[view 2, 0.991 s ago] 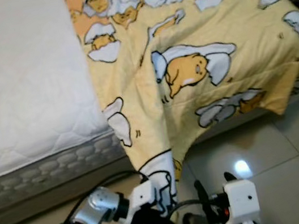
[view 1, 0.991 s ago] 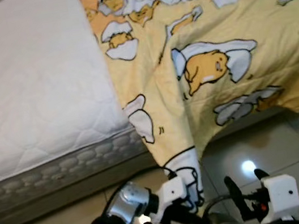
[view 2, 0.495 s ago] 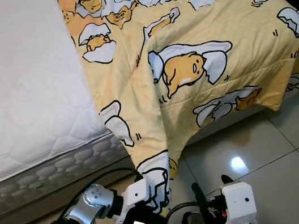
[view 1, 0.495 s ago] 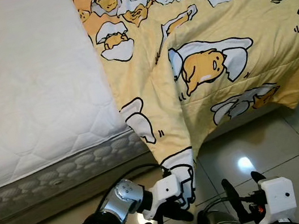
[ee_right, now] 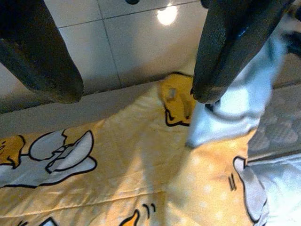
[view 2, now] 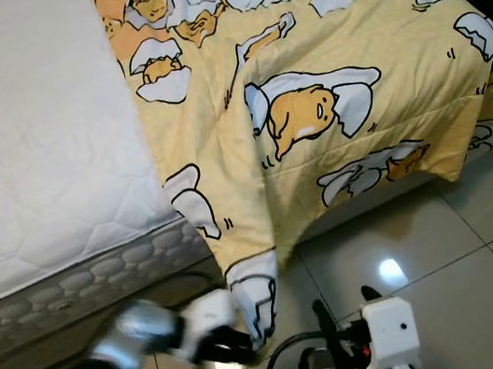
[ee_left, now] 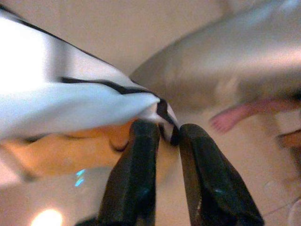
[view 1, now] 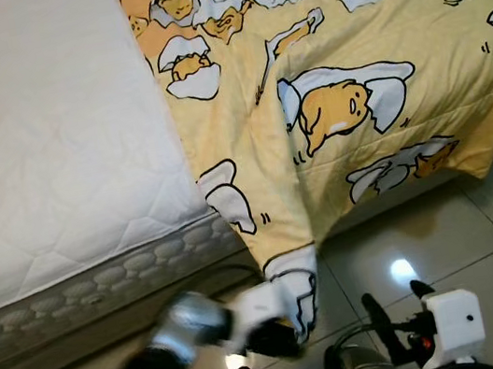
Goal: Clean up the room
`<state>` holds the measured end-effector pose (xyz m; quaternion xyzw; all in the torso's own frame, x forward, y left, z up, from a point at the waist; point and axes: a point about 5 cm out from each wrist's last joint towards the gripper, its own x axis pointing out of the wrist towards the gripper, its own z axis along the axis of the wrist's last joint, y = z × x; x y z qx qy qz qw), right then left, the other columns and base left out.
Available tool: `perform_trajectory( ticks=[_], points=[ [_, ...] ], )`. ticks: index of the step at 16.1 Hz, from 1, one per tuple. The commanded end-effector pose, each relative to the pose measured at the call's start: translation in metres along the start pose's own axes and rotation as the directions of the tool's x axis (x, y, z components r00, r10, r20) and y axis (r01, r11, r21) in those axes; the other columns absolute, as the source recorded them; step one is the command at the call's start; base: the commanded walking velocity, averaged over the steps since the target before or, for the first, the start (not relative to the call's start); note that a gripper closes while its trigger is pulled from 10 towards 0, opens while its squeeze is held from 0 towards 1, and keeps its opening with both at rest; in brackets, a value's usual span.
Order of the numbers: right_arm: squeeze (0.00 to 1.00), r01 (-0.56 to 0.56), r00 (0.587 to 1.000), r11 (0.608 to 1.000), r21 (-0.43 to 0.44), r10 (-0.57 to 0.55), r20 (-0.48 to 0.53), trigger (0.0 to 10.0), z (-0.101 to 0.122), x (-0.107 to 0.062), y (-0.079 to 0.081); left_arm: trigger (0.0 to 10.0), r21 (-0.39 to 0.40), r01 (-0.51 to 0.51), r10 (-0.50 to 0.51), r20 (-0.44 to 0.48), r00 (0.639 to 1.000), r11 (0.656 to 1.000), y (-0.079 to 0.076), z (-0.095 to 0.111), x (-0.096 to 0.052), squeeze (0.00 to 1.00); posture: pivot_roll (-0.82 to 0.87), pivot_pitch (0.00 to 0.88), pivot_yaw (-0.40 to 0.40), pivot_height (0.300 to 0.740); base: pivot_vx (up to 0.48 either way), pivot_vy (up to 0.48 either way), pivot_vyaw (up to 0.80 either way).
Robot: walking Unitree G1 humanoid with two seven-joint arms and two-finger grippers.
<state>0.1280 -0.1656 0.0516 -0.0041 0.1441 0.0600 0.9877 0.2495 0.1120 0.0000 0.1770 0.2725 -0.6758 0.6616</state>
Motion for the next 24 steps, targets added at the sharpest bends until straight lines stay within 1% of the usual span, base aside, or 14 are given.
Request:
perform_trajectory(
  ticks=[1, 5, 7, 8, 9, 10, 13, 15, 16, 18, 19, 20, 23, 24],
  points=[
    [0.46, 0.009, 1.000, 1.000, 0.001, -0.009, 0.005, 10.0, 0.000, 0.002, -0.002, 10.0, 0.053, -0.060, 0.061, -0.021, 0.998, 0.997, 0.005, -0.004, -0.014, 1.00, -0.21, 0.152, 0.106, 0.735, 0.000, 0.000, 0.00],
    [0.47, 0.057, 0.996, 0.998, 0.007, -0.058, 0.068, 10.0, 0.008, 0.013, -0.008, 10.0, -0.016, -0.241, 0.240, 0.187, 0.953, 0.970, 0.030, 0.023, -0.052, 1.00, -0.16, 0.123, 0.116, 0.735, 0.000, 0.000, 0.00],
    [0.47, 0.073, 0.993, 0.997, 0.009, -0.074, 0.090, 10.0, 0.012, 0.021, -0.011, 10.0, -0.208, -0.385, 0.436, 0.332, 0.837, 0.899, 0.044, 0.035, -0.066, 1.00, -0.13, 0.107, 0.116, 0.735, 0.000, 0.000, 0.00],
    [0.46, 0.097, 0.989, 0.995, 0.005, -0.097, 0.115, 10.0, 0.017, 0.031, -0.015, 10.0, -0.358, -0.523, 0.632, 0.360, 0.686, 0.773, 0.057, 0.044, -0.066, 1.00, -0.11, 0.089, 0.115, 0.735, 0.000, 0.000, 0.00],
    [0.46, 0.108, 0.986, 0.994, 0.008, -0.108, 0.130, 10.0, 0.020, 0.036, -0.017, 10.0, -0.411, -0.567, 0.698, 0.352, 0.623, 0.713, 0.061, 0.047, -0.065, 1.00, -0.11, 0.084, 0.115, 0.735, 0.000, 0.000, 0.00],
    [0.46, 0.144, 0.971, 0.989, 0.013, -0.144, 0.190, 10.0, 0.033, 0.047, -0.020, 10.0, -0.489, -0.624, 0.793, 0.357, 0.495, 0.609, 0.065, 0.061, -0.061, 0.00, -0.10, 0.066, 0.116, 0.735, 0.000, 0.000, 0.00],
    [0.49, 0.193, 0.943, 0.981, 0.016, -0.190, 0.273, 10.0, 0.054, 0.063, -0.027, 10.0, -0.573, -0.679, 0.885, 0.363, 0.291, 0.459, 0.075, 0.091, -0.066, 0.00, -0.10, 0.042, 0.116, 0.735, 0.000, 0.000, 0.23],
    [0.51, 0.196, 0.936, 0.981, 0.007, -0.189, 0.296, 10.0, 0.060, 0.067, -0.028, 10.0, -0.598, -0.710, 0.925, 0.308, 0.224, 0.371, 0.079, 0.085, -0.076, 0.00, -0.09, 0.030, 0.111, 0.735, 0.000, 0.000, 0.58],
    [0.51, 0.194, 0.933, 0.981, 0.006, -0.186, 0.309, 10.0, 0.064, 0.071, -0.028, 10.0, -0.624, -0.731, 0.958, 0.241, 0.155, 0.275, 0.081, 0.078, -0.083, 0.00, -0.10, 0.025, 0.104, 0.735, 0.000, 0.000, 0.55],
    [0.52, 0.193, 0.928, 0.981, 0.005, -0.185, 0.325, 10.0, 0.069, 0.077, -0.032, 10.0, -0.594, -0.781, 0.975, 0.205, 0.084, 0.192, 0.082, 0.078, -0.090, 0.00, -0.08, 0.013, 0.084, 0.735, 0.000, 0.000, 0.53],
    [0.52, 0.195, 0.926, 0.981, 0.005, -0.185, 0.328, 10.0, 0.069, 0.079, -0.033, 10.0, -0.594, -0.783, 0.975, 0.210, 0.067, 0.182, 0.081, 0.080, -0.092, 0.00, -0.08, 0.011, 0.079, 0.735, 0.000, 0.000, 0.52],
    [0.51, 0.204, 0.921, 0.979, 0.010, -0.195, 0.337, 10.0, 0.071, 0.081, -0.036, 10.0, -0.555, -0.797, 0.959, 0.265, 0.103, 0.239, 0.080, 0.090, -0.086, 1.00, -0.07, 0.006, 0.072, 0.735, 0.000, 0.000, 0.53],
    [0.51, 0.213, 0.921, 0.977, 0.029, -0.211, 0.329, 10.0, 0.069, 0.085, -0.038, 10.0, -0.553, -0.789, 0.959, 0.231, 0.161, 0.266, 0.077, 0.087, -0.073, 1.00, -0.05, 0.005, 0.067, 0.735, 0.000, 0.000, 0.53],
    [0.43, 0.238, 0.922, 0.971, 0.034, -0.237, 0.306, 10.0, 0.065, 0.086, -0.041, 10.0, -0.542, -0.790, 0.954, 0.240, 0.180, 0.286, 0.077, 0.086, -0.072, 0.52, -0.05, 0.005, 0.067, 0.739, 0.000, 0.000, 0.00]
  ],
)
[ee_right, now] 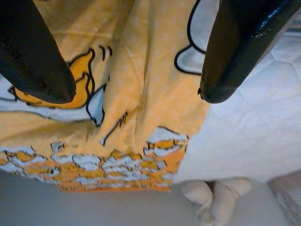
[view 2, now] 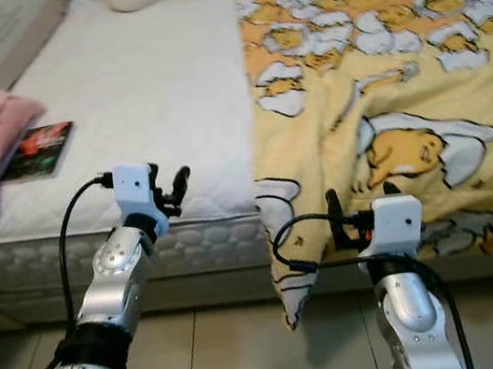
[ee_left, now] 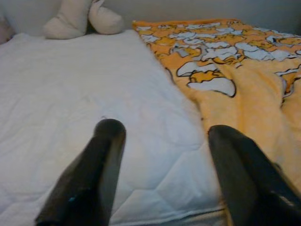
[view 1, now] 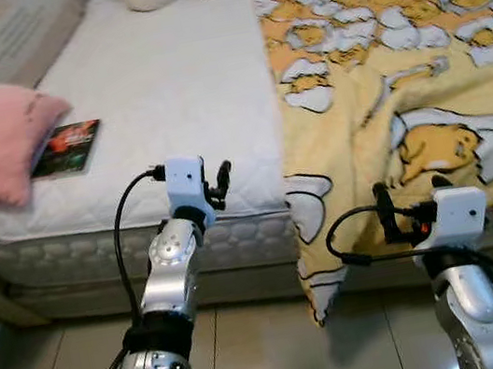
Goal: Clean up the room
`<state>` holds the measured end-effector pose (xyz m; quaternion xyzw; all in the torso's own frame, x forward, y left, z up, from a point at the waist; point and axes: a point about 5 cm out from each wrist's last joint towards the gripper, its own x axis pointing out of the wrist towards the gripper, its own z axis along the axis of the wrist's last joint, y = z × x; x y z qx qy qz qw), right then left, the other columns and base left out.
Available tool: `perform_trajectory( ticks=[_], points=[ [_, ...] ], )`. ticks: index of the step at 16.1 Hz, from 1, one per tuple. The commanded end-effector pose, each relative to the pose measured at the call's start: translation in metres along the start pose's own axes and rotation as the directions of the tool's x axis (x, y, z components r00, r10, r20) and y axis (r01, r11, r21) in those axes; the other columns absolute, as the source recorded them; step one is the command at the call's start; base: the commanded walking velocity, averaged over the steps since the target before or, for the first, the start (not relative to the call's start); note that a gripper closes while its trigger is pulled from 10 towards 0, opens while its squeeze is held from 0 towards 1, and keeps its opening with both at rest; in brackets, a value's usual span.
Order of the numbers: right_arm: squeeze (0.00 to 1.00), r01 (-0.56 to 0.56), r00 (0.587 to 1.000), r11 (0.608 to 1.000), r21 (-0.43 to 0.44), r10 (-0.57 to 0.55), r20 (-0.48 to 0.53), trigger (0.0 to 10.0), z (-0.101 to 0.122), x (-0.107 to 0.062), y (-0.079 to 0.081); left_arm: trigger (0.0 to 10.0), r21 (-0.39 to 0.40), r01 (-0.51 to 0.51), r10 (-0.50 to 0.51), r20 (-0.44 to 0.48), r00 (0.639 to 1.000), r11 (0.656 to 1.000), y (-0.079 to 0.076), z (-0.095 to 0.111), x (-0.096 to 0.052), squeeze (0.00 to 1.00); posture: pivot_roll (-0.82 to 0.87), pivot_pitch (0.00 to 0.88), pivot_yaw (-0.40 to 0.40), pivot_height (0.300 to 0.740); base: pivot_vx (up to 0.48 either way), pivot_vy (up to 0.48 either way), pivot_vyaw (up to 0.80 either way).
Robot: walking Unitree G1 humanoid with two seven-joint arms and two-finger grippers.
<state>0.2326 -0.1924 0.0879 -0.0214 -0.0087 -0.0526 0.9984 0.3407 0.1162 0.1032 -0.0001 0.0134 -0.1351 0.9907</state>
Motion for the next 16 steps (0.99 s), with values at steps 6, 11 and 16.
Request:
perform_trajectory(
  ticks=[6, 11, 16],
  points=[
    [0.40, -0.003, 1.000, 1.000, -0.004, 0.003, 0.002, 10.0, -0.002, 0.001, 0.000, 10.0, -0.020, 0.018, -0.018, -0.032, 0.999, 1.000, -0.005, -0.005, 0.001, 0.00, -0.07, 0.000, 0.056, 0.739, 0.000, -0.230, 0.00],
    [0.00, 0.052, 0.998, 0.997, -0.058, -0.053, -0.016, 10.0, -0.004, 0.002, -0.009, 10.0, 0.012, 0.029, -0.029, -0.014, 0.999, 0.999, -0.010, -0.006, 0.000, 0.00, -0.08, 0.000, 0.058, 0.739, 0.058, -0.343, 0.39],
    [1.00, 0.181, 0.981, 0.983, -0.026, -0.178, 0.073, 10.0, 0.014, -0.007, -0.027, 10.0, 0.075, -0.082, 0.077, 0.069, 0.995, 0.994, 0.037, 0.006, -0.029, 1.00, -0.07, 0.000, 0.066, 0.739, 0.000, 0.000, 0.00]
  ],
)
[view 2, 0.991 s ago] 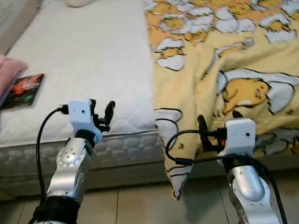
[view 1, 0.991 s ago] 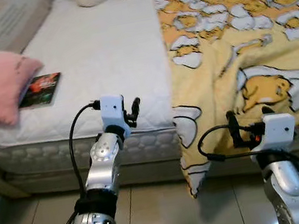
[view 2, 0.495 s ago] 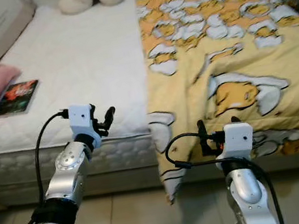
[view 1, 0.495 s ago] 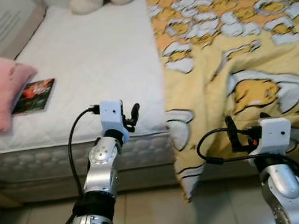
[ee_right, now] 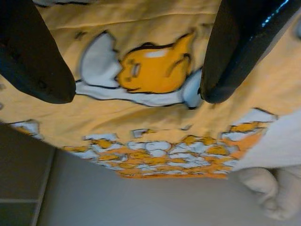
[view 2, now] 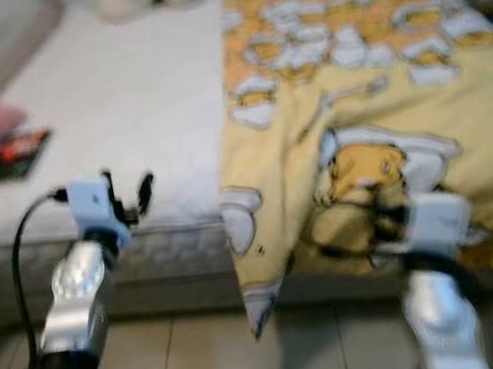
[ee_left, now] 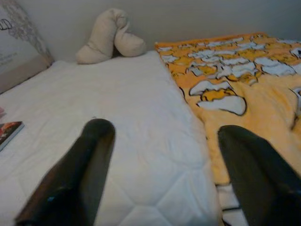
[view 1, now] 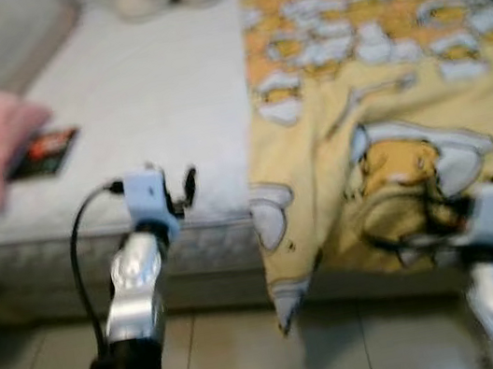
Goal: Clean up the room
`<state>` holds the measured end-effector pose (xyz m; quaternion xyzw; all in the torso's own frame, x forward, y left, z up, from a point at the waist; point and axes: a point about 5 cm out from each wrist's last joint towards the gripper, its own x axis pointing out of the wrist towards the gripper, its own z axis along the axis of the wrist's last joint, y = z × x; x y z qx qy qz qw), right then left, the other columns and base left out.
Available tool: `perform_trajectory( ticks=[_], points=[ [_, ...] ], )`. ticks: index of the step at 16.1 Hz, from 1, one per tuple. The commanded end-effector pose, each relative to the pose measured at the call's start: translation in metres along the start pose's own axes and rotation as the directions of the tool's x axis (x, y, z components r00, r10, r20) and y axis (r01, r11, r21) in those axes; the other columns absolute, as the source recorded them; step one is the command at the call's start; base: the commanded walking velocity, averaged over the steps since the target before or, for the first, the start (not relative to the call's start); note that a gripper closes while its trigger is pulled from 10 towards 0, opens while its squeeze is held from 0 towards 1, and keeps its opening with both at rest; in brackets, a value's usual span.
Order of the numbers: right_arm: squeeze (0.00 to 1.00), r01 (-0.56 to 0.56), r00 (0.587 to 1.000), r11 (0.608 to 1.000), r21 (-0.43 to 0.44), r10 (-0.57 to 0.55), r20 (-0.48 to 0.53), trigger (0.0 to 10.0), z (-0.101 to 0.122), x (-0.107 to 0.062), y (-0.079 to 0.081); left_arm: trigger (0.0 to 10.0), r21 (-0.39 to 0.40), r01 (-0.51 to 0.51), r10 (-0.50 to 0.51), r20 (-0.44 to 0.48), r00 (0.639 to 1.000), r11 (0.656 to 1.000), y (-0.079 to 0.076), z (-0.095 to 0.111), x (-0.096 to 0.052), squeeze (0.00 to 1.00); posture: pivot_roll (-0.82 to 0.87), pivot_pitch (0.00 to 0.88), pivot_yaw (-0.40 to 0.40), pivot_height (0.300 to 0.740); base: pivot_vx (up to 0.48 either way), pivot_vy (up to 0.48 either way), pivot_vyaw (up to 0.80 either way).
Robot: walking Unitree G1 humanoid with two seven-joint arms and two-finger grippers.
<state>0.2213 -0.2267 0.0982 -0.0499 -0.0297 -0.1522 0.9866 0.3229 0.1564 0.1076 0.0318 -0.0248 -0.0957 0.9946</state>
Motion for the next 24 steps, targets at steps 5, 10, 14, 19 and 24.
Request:
perform_trajectory(
  ticks=[5, 10, 14, 19, 24],
  points=[
    [1.00, -0.056, 0.998, 0.998, 0.039, 0.056, 0.009, 10.0, 0.002, -0.002, 0.019, 10.0, 0.000, 0.100, -0.100, 0.027, 0.995, 0.995, -0.023, 0.012, 0.007, 1.00, -0.04, 0.007, 0.056, 0.739, 0.000, 0.000, 0.00],
    [0.00, -0.082, 0.997, 0.997, -0.006, 0.082, 0.011, 10.0, 0.003, 0.005, 0.026, 10.0, -0.027, 0.192, -0.192, 0.011, 0.981, 0.981, -0.032, 0.013, 0.010, 0.00, -0.04, 0.006, 0.061, 0.739, 0.192, 0.000, 0.00],
    [0.00, -0.093, 0.996, 0.996, -0.006, 0.093, 0.013, 10.0, 0.003, 0.004, 0.028, 10.0, -0.068, 0.228, -0.226, 0.035, 0.974, 0.971, -0.039, 0.016, 0.012, 0.00, -0.07, 0.007, 0.079, 0.739, 0.480, 0.000, 0.00],
    [0.00, -0.098, 0.995, 0.995, -0.002, 0.098, 0.021, 10.0, 0.004, 0.001, 0.028, 10.0, -0.104, 0.297, -0.292, 0.060, 0.954, 0.949, -0.052, 0.020, 0.016, 0.00, -0.08, 0.007, 0.094, 0.739, 0.480, 0.000, 0.00],
    [0.00, -0.101, 0.995, 0.995, -0.005, 0.101, 0.018, 10.0, 0.003, -0.001, 0.029, 10.0, -0.101, 0.358, -0.352, 0.078, 0.933, 0.928, -0.062, 0.023, 0.016, 0.00, -0.09, 0.009, 0.099, 0.739, 0.480, 0.000, 0.00]
  ],
)
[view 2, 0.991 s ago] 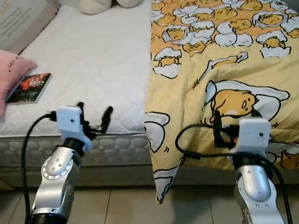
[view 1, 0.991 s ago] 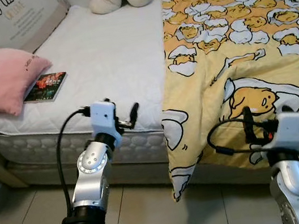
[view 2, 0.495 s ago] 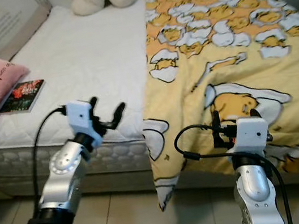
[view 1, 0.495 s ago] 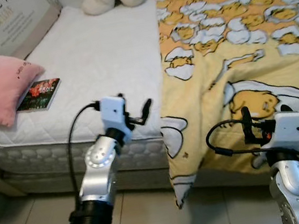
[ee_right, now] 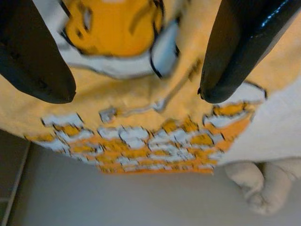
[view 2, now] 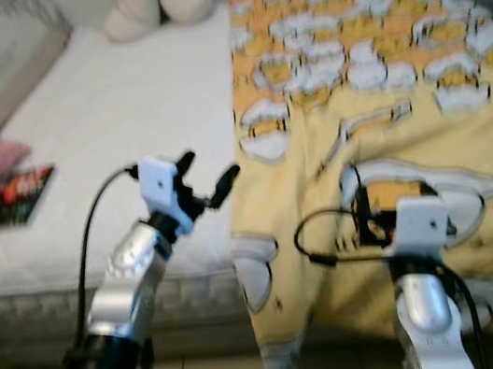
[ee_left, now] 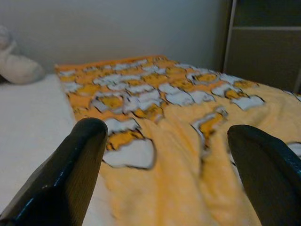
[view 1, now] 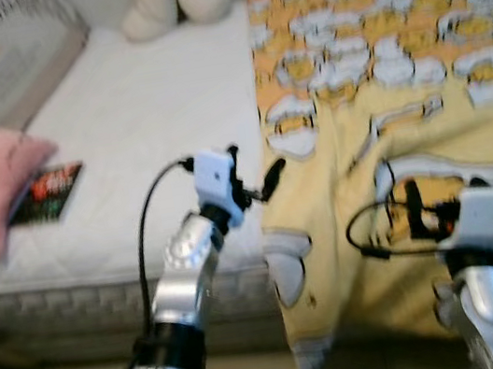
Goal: Clean up the room
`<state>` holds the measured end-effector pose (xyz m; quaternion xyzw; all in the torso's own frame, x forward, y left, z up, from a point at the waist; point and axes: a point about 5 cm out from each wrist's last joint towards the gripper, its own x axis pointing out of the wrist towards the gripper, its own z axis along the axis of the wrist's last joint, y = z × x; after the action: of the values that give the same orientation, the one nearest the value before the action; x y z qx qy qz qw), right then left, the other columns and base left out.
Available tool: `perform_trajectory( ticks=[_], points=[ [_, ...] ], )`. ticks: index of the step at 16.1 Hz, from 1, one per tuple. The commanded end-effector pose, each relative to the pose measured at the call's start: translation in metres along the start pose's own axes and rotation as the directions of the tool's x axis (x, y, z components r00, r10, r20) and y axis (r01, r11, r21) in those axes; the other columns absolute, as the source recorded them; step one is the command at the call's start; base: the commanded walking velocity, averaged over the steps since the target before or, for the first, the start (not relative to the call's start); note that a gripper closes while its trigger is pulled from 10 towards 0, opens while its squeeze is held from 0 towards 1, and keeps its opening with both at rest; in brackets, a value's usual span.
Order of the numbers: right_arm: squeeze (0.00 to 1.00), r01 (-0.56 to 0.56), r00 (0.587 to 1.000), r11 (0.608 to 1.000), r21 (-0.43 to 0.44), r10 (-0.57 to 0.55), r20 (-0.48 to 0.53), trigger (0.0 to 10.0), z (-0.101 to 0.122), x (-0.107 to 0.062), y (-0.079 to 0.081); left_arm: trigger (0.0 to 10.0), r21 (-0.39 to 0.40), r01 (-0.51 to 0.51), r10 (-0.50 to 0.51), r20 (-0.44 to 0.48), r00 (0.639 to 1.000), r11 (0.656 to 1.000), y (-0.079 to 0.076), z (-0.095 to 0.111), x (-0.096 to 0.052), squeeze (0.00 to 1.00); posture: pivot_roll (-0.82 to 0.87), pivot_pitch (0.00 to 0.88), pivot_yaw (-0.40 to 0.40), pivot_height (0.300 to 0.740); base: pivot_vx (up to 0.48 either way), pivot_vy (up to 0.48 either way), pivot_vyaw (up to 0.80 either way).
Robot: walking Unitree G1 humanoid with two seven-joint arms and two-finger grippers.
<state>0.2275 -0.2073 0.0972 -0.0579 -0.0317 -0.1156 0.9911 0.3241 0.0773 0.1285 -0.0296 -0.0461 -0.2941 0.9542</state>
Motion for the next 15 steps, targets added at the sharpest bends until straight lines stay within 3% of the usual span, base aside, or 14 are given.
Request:
perform_trajectory(
  ticks=[1, 5, 9, 11, 14, 15],
  points=[
    [0.00, -0.029, 1.000, 1.000, 0.007, 0.029, 0.006, 10.0, 0.002, -0.001, 0.010, 10.0, 0.019, -0.018, 0.019, -0.015, 1.000, 1.000, 0.010, -0.003, -0.007, 0.00, -0.09, 0.007, 0.100, 0.739, 0.480, 0.000, 0.00],
    [0.00, -0.047, 0.999, 0.999, 0.009, 0.048, -0.023, 10.0, -0.002, -0.001, 0.012, 10.0, 0.050, -0.021, 0.024, -0.060, 0.998, 0.999, 0.009, -0.009, -0.007, 0.00, -0.09, 0.005, 0.103, 0.739, 0.076, 0.000, -0.76],
    [0.00, -0.039, 0.999, 0.999, -0.022, 0.038, -0.038, 10.0, -0.007, -0.003, 0.009, 10.0, 0.050, -0.075, 0.079, -0.075, 0.994, 0.996, 0.023, -0.009, -0.006, 0.00, -0.08, 0.010, 0.102, 0.739, 0.000, 0.000, 0.00],
    [0.00, -0.005, 0.998, 0.999, -0.049, 0.002, -0.070, 10.0, -0.015, 0.008, -0.003, 10.0, 0.071, -0.082, 0.087, -0.068, 0.994, 0.994, 0.033, -0.002, -0.008, 0.00, -0.05, 0.065, 0.126, 0.739, 0.000, 0.000, 0.00],
    [0.00, 0.082, 0.993, 0.995, -0.057, -0.086, -0.079, 10.0, -0.017, 0.033, -0.020, 10.0, 0.109, 0.064, -0.054, -0.092, 0.994, 0.992, 0.020, 0.000, -0.020, 0.00, 0.03, 0.126, 0.136, 0.739, 0.000, 0.000, 0.00],
    [0.00, 0.085, 0.995, 0.996, -0.036, -0.087, -0.050, 10.0, -0.009, 0.025, -0.017, 10.0, 0.096, 0.070, -0.061, -0.096, 0.994, 0.993, 0.019, 0.001, -0.020, 0.00, 0.03, 0.128, 0.132, 0.739, 0.000, 0.000, 0.00]
  ],
)
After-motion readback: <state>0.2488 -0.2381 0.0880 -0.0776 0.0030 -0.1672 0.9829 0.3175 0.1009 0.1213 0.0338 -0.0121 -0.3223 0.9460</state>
